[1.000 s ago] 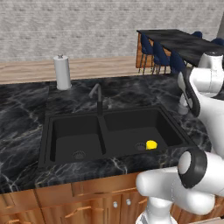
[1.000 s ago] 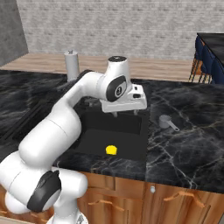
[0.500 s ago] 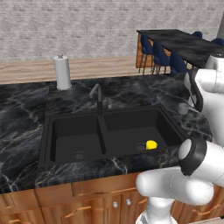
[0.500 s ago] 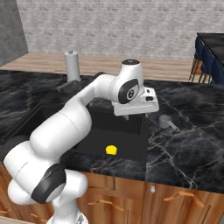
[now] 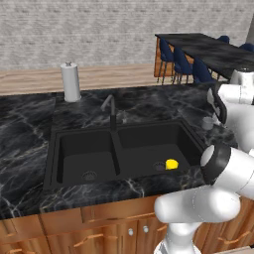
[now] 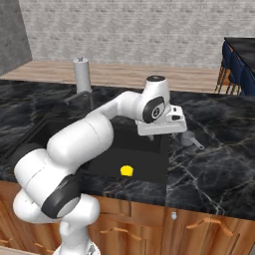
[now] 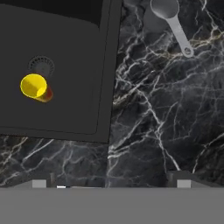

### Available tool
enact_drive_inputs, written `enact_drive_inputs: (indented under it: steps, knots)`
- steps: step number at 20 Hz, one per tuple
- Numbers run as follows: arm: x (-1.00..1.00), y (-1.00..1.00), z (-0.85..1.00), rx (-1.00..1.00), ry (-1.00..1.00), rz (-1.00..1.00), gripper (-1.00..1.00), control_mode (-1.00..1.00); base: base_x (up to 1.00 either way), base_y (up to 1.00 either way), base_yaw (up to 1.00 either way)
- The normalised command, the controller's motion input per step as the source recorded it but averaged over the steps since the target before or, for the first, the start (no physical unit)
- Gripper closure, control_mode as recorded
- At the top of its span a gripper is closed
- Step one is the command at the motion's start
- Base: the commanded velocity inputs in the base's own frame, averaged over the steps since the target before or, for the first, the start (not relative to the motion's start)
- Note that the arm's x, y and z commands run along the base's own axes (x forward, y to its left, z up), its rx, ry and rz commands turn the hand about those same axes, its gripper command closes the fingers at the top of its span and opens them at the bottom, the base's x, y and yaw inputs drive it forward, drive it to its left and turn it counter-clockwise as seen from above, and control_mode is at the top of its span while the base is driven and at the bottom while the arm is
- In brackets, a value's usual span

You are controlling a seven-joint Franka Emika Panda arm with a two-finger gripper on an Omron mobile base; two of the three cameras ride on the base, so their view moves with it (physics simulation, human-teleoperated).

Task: Move any existing items from the left basin to the right basin for drying. Then move the measuring cup from the counter to the left basin of the sink for washing.

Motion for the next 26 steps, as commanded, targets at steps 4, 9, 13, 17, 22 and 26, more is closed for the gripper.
enact_drive_inputs:
  steps: [4, 9, 13, 17, 22, 26]
  knots:
    - [0.47, -0.3, -0.01, -0.01, 0.11, -0.18, -1.0, -1.0, 0.0, 0.0, 0.0]
    - [0.28, -0.48, -0.01, 0.0, 0.03, -0.11, -1.0, -1.0, 0.0, 0.0, 0.0]
    - [0.26, -0.59, -0.17, 0.0, 0.02, -0.01, -1.0, -1.0, 0.0, 0.0, 0.0]
    - [0.19, -0.46, -0.39, 0.0, 0.06, 0.0, -1.0, -1.0, 0.0, 0.0, 0.0]
    - [0.27, -0.09, -0.48, 0.0, 0.02, 0.0, -1.0, -1.0, 0.0, 0.0, 0.0]
    - [0.42, -0.01, -0.3, 0.0, 0.0, 0.01, -1.0, -1.0, 0.0, 0.0, 0.0]
